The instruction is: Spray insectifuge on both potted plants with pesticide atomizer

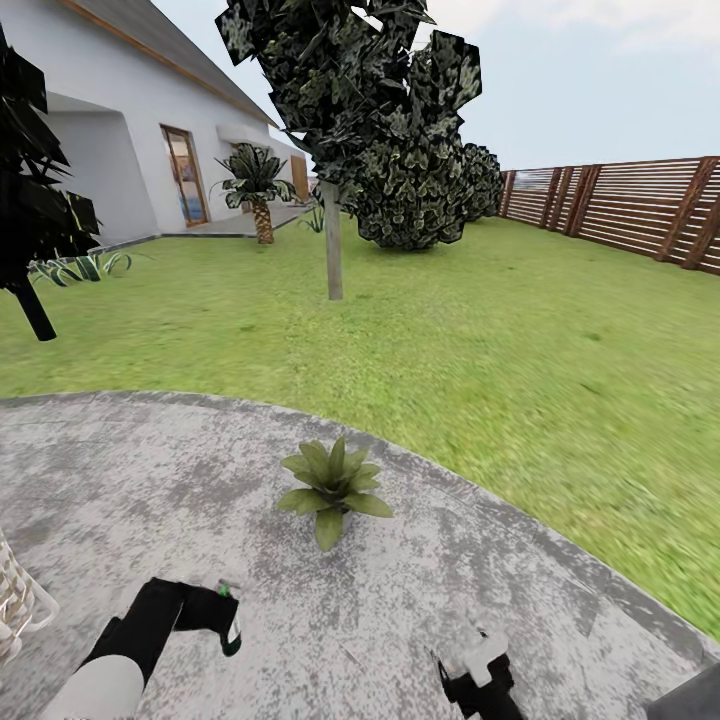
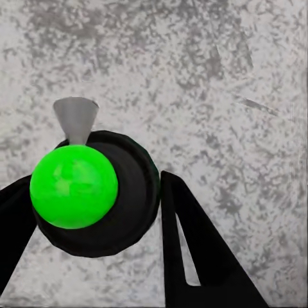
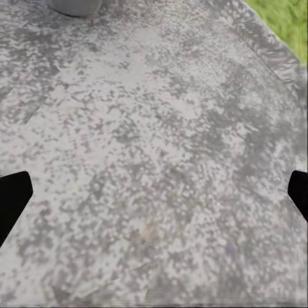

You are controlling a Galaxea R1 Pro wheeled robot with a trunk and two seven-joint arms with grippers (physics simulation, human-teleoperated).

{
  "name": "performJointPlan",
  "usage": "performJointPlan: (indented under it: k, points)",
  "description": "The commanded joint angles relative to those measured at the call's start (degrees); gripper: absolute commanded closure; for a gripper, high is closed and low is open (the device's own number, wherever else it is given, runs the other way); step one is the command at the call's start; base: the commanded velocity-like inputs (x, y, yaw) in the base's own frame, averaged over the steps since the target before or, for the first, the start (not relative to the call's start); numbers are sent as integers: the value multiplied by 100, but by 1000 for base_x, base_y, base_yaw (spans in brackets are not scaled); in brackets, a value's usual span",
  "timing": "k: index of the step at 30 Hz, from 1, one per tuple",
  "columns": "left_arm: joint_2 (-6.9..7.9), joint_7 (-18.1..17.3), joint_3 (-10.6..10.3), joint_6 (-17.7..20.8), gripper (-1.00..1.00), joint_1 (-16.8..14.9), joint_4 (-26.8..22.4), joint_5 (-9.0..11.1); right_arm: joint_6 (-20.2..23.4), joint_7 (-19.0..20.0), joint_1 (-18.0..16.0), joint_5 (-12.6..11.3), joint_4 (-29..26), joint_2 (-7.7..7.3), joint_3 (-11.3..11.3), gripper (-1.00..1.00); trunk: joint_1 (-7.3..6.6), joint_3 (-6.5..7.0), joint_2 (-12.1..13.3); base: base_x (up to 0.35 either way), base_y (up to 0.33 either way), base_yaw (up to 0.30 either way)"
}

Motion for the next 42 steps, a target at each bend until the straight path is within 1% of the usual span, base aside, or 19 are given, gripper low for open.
performJointPlan:
  k: [1,2,3,5,7,8,9,10,11,13,17,21,29,31,33,35,38,39,42]
  points:
    - [-20,-23,9,316,100,-28,-34,-32,-333,-177,112,15,27,8,-42,-100,-1,-5,-2,0,0,0]
    - [-35,5,-11,1154,100,-210,-60,-26,-689,-302,217,-68,47,3,-51,-100,-1,-5,-2,0,0,0]
    - [-38,7,-12,1397,100,-272,-62,-29,-715,-313,225,-77,49,-4,-54,-100,-1,-5,-2,0,0,0]
    - [-25,8,-81,2268,100,-559,-71,-35,-749,-322,244,-257,58,-18,-61,-100,-1,-5,-2,0,0,0]
    - [-2,-23,-182,2721,100,-768,-67,-29,-751,-328,258,-565,60,-20,-60,-100,-1,-5,-2,0,0,0]
    - [-14,-30,-241,2822,100,-824,-64,-28,-752,-326,260,-719,61,-20,-59,-100,-1,-5,-2,0,0,0]
    - [-33,-38,-408,2911,100,-875,-60,-27,-752,-323,263,-942,61,-20,-59,-100,-1,-5,-2,0,0,0]
    - [-48,-43,-585,2955,100,-896,-59,-24,-753,-320,263,-1063,61,-21,-59,-100,-1,-5,-2,0,0,0]
    - [-66,-48,-1026,3115,100,-925,-57,-8,-753,-317,264,-1205,61,-23,-58,-100,-1,-5,-2,0,0,0]
    - [-74,-54,-1478,3332,100,-1005,-41,13,-753,-315,265,-1278,61,-18,-53,-100,-1,-5,-2,20,0,0]
    - [-75,-204,-1733,3451,100,-1276,63,25,-753,-315,265,-1309,61,-14,-51,-100,-1,-5,-2,187,89,-88]
    - [-51,-574,-1773,3450,100,-1374,238,-9,-753,-315,265,-1314,108,-15,-50,-100,-1,-5,-2,280,174,-270]
    - [-41,-648,-1820,3468,100,-1404,283,-25,-753,-323,265,-1322,184,-15,-58,-100,-1,-5,-2,321,46,-288]
    - [-25,-655,-2052,3480,100,-1402,297,-25,-753,-323,265,-1322,184,-18,-59,-100,-1,-5,-2,179,1,-95]
    - [-31,-707,-2573,3497,100,-1400,399,-19,-753,-323,265,-1322,184,-22,-59,-100,-1,-5,-2,55,0,-29]
    - [-38,-903,-2986,3500,100,-1404,516,-18,-753,-323,265,-1322,184,-23,-59,-100,-1,-5,-2,18,0,-9]
    - [-2,-1369,-3346,3493,100,-1413,571,-51,-753,-323,265,-1322,184,-23,-59,-100,-1,-5,-2,5,0,-2]
    - [15,-1537,-3480,3493,100,-1460,581,-126,-753,-323,265,-1322,186,-23,-59,-100,-1,-5,-2,1,0,-1]
    - [53,-2032,-3646,3492,100,-1663,599,-439,-753,-323,265,-1322,192,-22,-57,-100,-1,-5,-2,0,0,0]
